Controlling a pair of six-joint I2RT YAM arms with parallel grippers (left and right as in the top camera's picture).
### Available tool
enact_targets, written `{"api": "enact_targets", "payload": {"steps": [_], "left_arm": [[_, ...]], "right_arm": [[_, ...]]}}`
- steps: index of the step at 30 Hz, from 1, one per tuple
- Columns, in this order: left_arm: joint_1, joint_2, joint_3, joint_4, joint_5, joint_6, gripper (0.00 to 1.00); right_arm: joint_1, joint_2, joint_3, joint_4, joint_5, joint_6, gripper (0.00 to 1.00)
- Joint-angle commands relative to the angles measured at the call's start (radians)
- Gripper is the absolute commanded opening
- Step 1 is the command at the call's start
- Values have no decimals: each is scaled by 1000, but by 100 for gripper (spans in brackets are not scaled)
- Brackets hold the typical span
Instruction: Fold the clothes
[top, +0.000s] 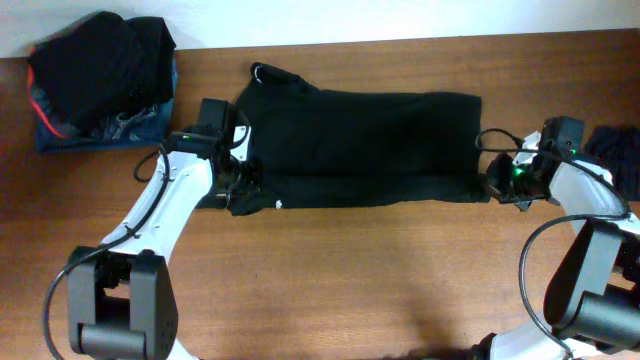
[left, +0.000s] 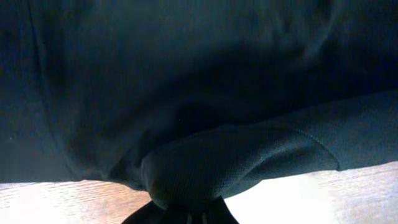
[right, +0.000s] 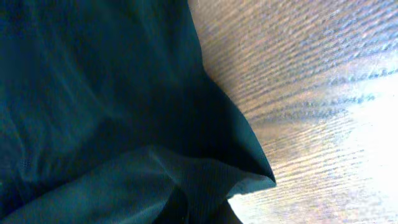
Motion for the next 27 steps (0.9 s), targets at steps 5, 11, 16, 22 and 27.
{"api": "enact_targets", "payload": {"steps": [5,11,16,22,27], "left_arm": [[8,-19,16,15,-27,17,3],[8,-3,16,26,-45,17,3],[8,50,16,44,-53,17,3],[8,64,16,58,-131,17,4],[8,64,16,103,-131,17,6]], "right_arm": [[24,-8,18,35,-1,19,7],[108,-7,11,100,48,20,8],[129,-7,11,102,172,45,10],[129,-7,11,86,318,45,15],[129,-6,11,89,319,45,23]]}}
